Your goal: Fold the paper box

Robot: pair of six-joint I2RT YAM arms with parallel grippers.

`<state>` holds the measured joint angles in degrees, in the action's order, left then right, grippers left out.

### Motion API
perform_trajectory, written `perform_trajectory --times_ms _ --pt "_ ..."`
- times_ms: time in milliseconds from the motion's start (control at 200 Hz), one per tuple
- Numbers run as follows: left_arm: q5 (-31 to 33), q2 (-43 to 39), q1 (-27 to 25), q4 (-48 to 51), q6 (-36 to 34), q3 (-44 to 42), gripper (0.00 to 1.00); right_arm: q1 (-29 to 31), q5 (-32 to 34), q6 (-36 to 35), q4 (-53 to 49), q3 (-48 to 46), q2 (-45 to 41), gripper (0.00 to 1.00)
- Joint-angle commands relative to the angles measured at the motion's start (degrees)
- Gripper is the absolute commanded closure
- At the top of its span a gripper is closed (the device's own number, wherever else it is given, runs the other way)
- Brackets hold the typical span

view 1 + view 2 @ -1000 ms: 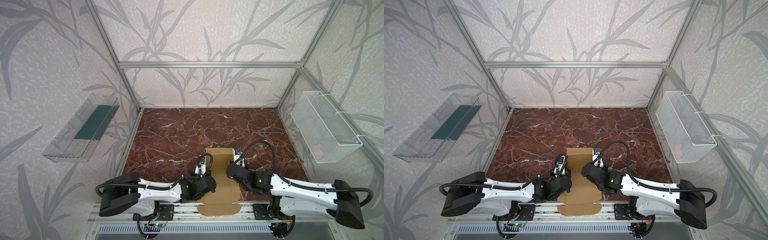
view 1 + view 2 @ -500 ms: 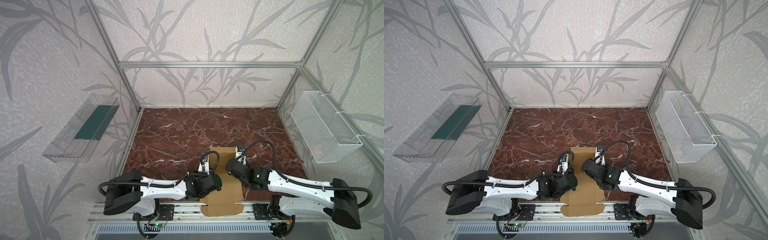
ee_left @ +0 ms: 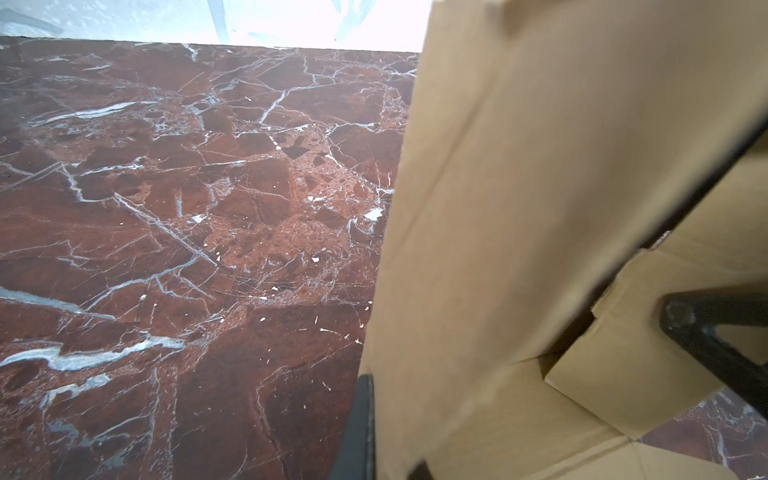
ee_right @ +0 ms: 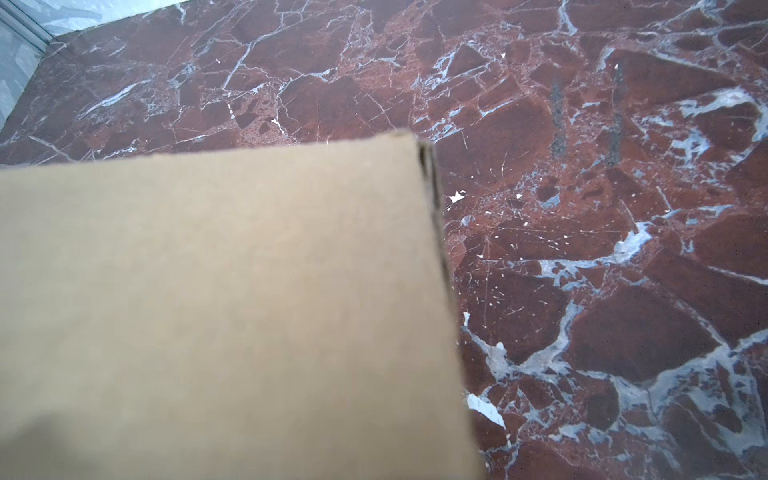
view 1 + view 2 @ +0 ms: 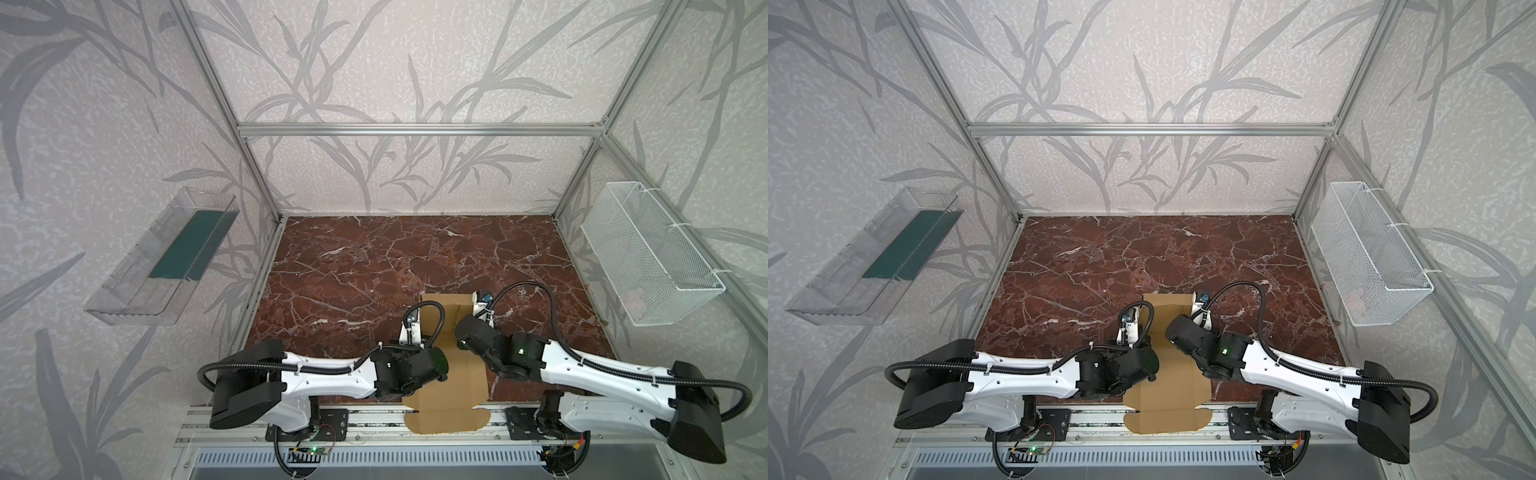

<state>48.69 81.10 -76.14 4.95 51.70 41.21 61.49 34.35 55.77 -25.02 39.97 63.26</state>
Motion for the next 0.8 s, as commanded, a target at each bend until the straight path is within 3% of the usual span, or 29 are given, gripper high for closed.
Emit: perform_trajectory --times_ms 0,85,190,450,795 --pt "-1.7 -0.6 -1.1 -2.2 2.5 3.0 1.00 0.2 -1.3 0.1 3.0 -0.6 -0.3 0.79" --pt "-1.5 -0.8 -1.1 -1.5 2.5 3.6 1.00 -0.3 -1.7 -0.9 3.4 -0.6 -0.2 0.85" --pt "-1.4 -0.6 -1.1 -0.3 2.9 4.5 1.00 -2.5 -3.1 -1.1 2.6 -0.6 0.0 1.00" --pt "-0.5 1.5 -1.1 4.5 4.8 9.4 1.00 -8.7 -5.9 -0.7 -2.6 1.5 2.9 1.00" --pt "-0.5 5.5 -1.1 9.5 7.1 15.2 1.00 -9.3 -1.6 -0.7 -10.2 7.7 6.0 1.00"
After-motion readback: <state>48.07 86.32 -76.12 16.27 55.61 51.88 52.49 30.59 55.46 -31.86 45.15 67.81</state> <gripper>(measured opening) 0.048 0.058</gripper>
